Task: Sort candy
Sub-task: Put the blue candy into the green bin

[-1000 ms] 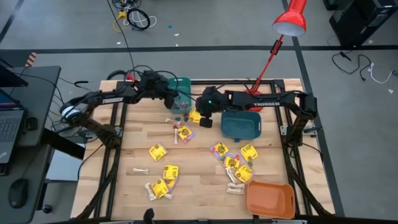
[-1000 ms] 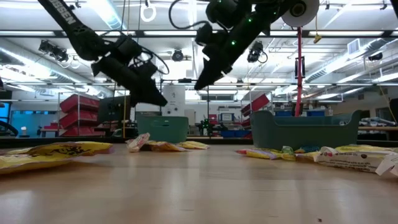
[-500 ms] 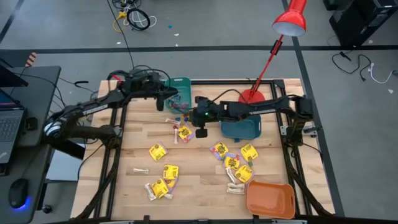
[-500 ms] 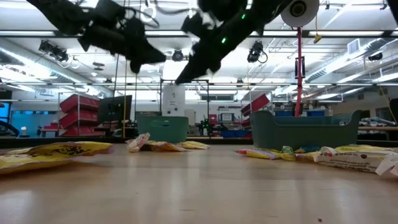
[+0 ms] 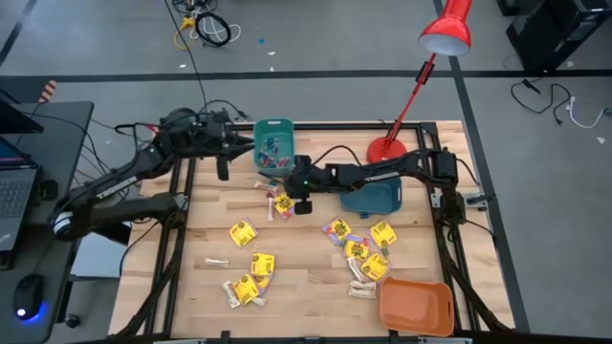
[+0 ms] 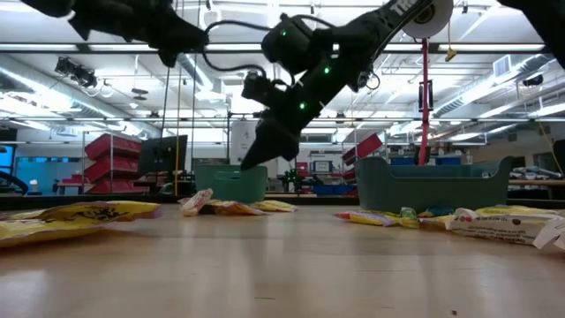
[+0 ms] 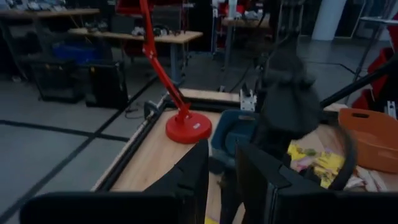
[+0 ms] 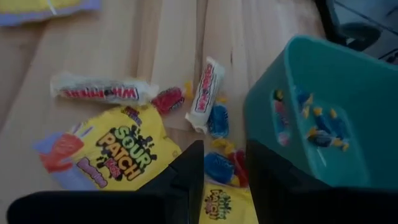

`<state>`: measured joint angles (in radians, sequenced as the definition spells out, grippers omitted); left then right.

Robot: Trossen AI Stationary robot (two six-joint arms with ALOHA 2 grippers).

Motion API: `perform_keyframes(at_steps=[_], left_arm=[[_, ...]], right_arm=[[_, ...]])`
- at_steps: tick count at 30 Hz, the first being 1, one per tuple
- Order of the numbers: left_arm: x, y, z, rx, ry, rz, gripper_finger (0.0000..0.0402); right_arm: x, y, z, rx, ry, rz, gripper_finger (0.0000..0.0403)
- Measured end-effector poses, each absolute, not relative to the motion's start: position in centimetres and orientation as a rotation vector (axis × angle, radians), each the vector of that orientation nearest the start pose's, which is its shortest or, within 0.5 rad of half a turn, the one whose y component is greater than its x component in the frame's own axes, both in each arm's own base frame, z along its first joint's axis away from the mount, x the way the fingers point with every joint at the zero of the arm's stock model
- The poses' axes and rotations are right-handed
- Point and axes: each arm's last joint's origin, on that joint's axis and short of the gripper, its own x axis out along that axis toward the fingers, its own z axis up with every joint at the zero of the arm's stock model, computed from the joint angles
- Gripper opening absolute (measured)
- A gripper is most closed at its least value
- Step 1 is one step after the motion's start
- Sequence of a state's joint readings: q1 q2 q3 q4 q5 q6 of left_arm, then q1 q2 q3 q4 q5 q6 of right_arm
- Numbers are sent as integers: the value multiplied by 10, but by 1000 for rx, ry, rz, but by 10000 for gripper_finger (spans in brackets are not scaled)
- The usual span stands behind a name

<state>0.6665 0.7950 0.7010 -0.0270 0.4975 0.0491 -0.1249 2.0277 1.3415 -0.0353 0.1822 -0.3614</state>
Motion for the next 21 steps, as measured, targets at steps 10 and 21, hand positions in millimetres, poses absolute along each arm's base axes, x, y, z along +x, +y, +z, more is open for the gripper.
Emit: perform_keyframes(at_steps=[10,21], left_arm=[[128,83,326,9,85,167,81],[126,84,317,-22,171,232,81]], right_arm=[[441,-63,137,-355,780,-169,103],[445,-69,115,-344,792,-245,70]])
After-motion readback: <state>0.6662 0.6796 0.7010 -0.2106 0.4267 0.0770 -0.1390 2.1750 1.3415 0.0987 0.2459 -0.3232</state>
